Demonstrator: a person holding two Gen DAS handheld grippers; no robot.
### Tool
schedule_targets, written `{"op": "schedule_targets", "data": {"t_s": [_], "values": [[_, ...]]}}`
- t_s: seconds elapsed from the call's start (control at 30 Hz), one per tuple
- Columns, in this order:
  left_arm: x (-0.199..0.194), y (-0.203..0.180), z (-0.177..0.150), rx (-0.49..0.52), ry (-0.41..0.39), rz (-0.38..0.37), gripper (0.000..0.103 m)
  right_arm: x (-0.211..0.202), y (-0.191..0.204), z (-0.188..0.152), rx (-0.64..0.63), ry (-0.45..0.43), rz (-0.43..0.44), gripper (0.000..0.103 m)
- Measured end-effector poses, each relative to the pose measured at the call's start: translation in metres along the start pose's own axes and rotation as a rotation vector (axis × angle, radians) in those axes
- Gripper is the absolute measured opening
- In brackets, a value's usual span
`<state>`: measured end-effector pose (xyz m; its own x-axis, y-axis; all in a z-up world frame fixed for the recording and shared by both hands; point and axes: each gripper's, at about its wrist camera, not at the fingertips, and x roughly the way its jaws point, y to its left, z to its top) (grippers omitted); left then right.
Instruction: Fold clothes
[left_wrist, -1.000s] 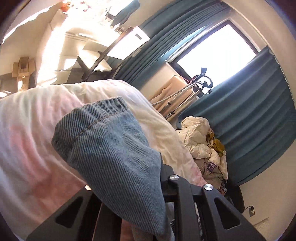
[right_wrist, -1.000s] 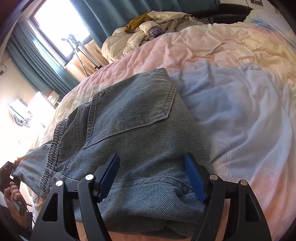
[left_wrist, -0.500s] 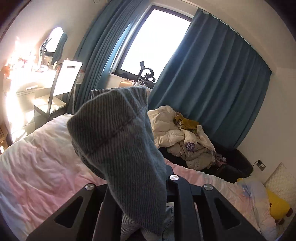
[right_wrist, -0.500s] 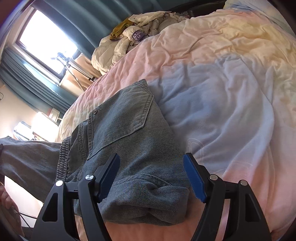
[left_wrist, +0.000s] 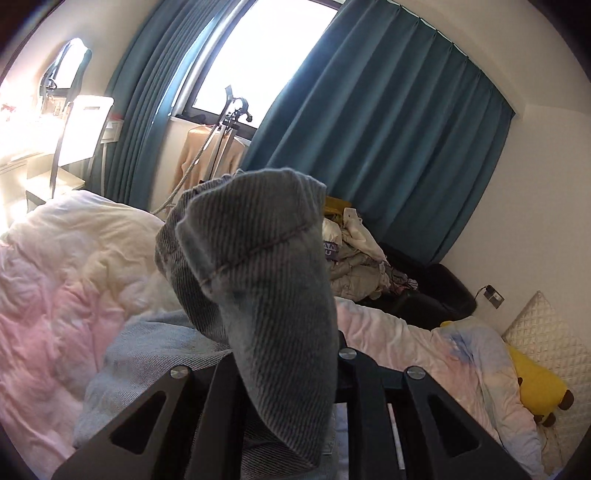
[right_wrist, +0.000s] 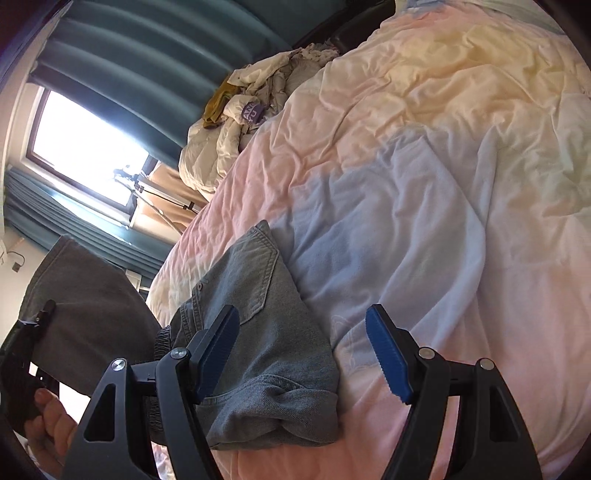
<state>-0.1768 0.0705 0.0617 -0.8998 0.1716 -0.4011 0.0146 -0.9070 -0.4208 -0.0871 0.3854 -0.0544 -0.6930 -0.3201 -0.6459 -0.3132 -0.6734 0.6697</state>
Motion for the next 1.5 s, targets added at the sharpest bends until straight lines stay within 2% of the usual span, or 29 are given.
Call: {"op": "schedule_targets", "data": {"t_s": [0.13,0.33,0.5,0.6,0.7,0.8,1.0,1.2,1.33,1.5], "values": [[0.019,-0.022,-0.043,0.09,0.048,0.003,0.012,-0.009,-0.01,0.009,0.019,-0.018,0.009,0.072],[0.04,-0.04,-0.107,0.204,0.127,0.018,0.012,-0.005,-0.025,0.014,0.074,0.01,0.039,0.072],[0.052,-0.042,-0.135,0.286,0.173,0.047,0.012,-0.001,-0.03,0.015,0.089,0.027,0.051,0.072],[0.056,-0.041,-0.141,0.341,0.208,0.065,0.017,0.003,-0.028,0.014,0.073,0.036,0.042,0.072],[0.051,-0.042,-0.146,0.426,0.258,0.076,0.029,0.007,-0.027,0.012,0.069,0.05,0.053,0.072],[0.036,-0.044,-0.153,0.505,0.309,0.036,0.044,0.008,-0.025,0.011,0.068,0.047,0.081,0.072],[-0.017,-0.046,-0.152,0.628,0.313,-0.054,0.045,0.003,-0.017,0.009,0.057,0.014,0.144,0.072],[-0.063,-0.029,-0.125,0.564,0.3,-0.135,0.045,0.005,-0.002,0.007,0.023,0.018,0.189,0.072],[-0.072,-0.012,-0.106,0.55,0.29,-0.105,0.045,0.012,0.012,0.004,-0.003,0.042,0.243,0.072],[-0.055,0.028,-0.093,0.486,0.283,-0.02,0.045,0.022,0.041,-0.005,-0.101,0.04,0.3,0.072]]}}
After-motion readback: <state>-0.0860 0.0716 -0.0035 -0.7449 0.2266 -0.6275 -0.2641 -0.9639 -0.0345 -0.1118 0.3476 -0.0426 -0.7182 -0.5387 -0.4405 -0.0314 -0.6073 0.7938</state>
